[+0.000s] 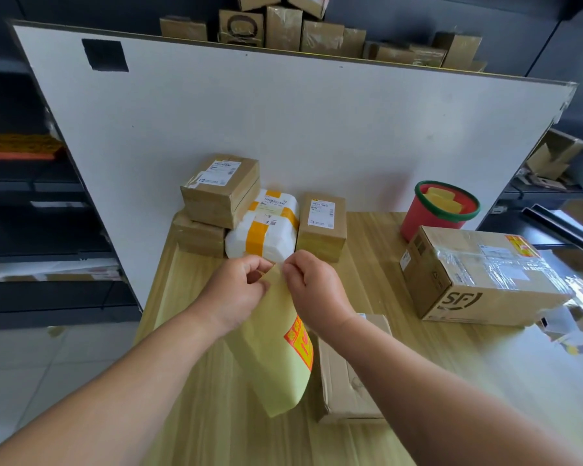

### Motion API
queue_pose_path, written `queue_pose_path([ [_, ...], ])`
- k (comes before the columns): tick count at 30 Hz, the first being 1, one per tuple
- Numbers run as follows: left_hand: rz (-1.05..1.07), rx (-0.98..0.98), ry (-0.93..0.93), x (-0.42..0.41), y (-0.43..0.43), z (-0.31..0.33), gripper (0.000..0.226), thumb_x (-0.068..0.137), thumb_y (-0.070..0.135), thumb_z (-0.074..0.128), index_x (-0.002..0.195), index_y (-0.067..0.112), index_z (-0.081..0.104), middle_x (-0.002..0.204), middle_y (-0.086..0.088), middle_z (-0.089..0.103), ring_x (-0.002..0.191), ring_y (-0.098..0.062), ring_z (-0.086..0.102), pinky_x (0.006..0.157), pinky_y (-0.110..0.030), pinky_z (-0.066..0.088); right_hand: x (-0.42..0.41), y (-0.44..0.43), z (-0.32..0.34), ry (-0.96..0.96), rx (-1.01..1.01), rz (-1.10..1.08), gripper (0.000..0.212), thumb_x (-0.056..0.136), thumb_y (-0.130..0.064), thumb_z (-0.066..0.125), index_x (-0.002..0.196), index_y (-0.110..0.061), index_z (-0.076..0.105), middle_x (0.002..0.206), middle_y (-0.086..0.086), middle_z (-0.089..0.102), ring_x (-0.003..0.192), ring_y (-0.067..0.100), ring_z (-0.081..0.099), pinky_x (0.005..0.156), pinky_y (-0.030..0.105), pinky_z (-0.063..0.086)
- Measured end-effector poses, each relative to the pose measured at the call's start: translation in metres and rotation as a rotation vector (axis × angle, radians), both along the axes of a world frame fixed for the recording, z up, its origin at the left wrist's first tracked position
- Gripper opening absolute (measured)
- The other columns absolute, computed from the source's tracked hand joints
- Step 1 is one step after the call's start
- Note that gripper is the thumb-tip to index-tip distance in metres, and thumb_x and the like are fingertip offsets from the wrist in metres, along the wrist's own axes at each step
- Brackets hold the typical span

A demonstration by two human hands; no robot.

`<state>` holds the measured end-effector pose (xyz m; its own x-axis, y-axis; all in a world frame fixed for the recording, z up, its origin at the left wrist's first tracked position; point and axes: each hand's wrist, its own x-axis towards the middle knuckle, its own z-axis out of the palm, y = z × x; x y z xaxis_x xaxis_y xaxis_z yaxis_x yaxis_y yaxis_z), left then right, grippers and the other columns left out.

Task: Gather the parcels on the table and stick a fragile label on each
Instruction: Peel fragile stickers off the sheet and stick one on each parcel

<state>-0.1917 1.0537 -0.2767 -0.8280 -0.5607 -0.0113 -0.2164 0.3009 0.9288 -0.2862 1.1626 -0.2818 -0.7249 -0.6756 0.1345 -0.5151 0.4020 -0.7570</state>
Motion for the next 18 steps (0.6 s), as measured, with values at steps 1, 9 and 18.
queue_pose_path([
  [1,0.003,0.004,-0.009,0.001,-0.001,-0.001,0.02,0.089,-0.001,0.057,0.094,0.014,0.069,0.066,0.009,0.062,0.06,-0.002,0.057,0.059,-0.016,0.048,0.0,-0.001,-0.001,-0.05,-0.007,-0.02,0.018,0.097,-0.021,0.047,0.081,-0.017,0.056,0.075,-0.002,0.059,0.07,0.014,0.052,0.062,0.029,0.042],
  [9,0.045,0.056,-0.081,0.009,-0.018,-0.011,0.016,0.088,0.003,0.056,0.089,0.013,0.069,0.063,0.004,0.059,0.057,-0.01,0.055,0.055,-0.021,0.046,-0.002,-0.014,-0.001,-0.388,-0.098,-0.145,0.022,0.095,-0.015,0.043,0.08,-0.012,0.059,0.088,0.022,0.067,0.069,0.025,0.058,0.072,0.053,0.054],
  [18,0.11,0.084,-0.17,0.012,-0.045,-0.028,0.015,0.087,0.004,0.056,0.084,0.015,0.066,0.072,-0.003,0.063,0.064,-0.018,0.057,0.061,-0.026,0.047,-0.011,-0.03,-0.008,-0.473,-0.104,-0.226,0.02,0.095,-0.01,0.042,0.085,-0.006,0.058,0.085,0.02,0.069,0.068,0.024,0.064,0.074,0.055,0.056],
])
